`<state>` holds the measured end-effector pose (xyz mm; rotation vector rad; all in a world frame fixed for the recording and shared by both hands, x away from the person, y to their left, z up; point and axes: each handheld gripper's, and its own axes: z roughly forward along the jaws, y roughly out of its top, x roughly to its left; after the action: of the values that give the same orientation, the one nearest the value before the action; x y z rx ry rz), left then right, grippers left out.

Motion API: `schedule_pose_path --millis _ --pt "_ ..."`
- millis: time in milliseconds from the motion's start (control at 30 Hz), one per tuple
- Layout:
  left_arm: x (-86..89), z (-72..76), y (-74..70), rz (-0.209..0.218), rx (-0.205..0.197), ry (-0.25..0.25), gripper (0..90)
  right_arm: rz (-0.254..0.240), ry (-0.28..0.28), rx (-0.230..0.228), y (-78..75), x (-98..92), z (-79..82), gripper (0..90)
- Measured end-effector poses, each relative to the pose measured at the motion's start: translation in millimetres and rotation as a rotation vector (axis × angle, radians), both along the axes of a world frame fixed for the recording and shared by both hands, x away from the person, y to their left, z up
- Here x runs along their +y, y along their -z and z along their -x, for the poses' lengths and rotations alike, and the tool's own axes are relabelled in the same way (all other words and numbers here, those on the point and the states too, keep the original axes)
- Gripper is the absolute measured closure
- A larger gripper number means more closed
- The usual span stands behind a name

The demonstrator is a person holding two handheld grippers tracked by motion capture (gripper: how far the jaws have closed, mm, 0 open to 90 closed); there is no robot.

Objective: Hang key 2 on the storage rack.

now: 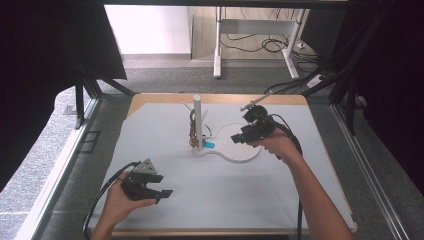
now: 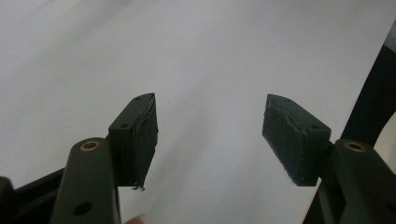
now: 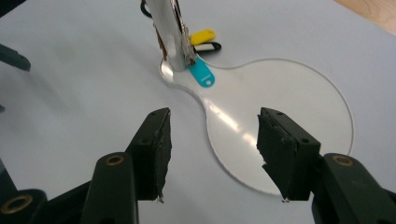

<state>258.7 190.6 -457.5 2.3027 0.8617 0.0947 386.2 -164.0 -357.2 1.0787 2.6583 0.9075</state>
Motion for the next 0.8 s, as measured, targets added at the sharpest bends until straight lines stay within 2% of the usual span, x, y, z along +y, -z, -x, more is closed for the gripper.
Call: schedule_pose_path --millis 133,267,467,533,633,667,733,800 --pt "-2.1 -0.4 2.4 -0.013 -0.001 0.002 36.3 -0.046 0.009 -0.034 16.5 -19.3 24.8 44.4" --pt "-3.9 0.3 4.1 -0.030 0.002 0.008 36.3 -0.081 0.000 -0.061 39.4 -38.0 50.5 44.2" --pt "-3.3 1.2 3.7 -0.030 0.007 -0.009 36.3 -0.121 0.025 -0.066 73.1 -64.9 79.6 43.9" --pt "-2.7 1.3 3.5 -0.032 0.006 -0.010 36.3 -0.113 0.042 -0.072 84.0 -73.0 87.1 43.9" --pt "-2.4 1.8 3.3 -0.035 0.004 -0.009 36.2 -0.131 0.071 -0.060 99.2 -82.4 93.9 44.2" --pt "-2.2 1.9 3.1 -0.033 0.004 -0.007 36.2 -0.121 0.080 -0.053 103.3 -83.7 94.1 44.1" --pt "-1.6 2.4 2.7 -0.030 0.005 -0.007 36.1 -0.083 0.087 -0.047 108.1 -84.8 94.6 43.0" --pt "-0.7 1.8 2.1 -0.030 0.003 -0.006 36.1 -0.101 0.100 -0.049 109.6 -87.0 96.1 43.0"
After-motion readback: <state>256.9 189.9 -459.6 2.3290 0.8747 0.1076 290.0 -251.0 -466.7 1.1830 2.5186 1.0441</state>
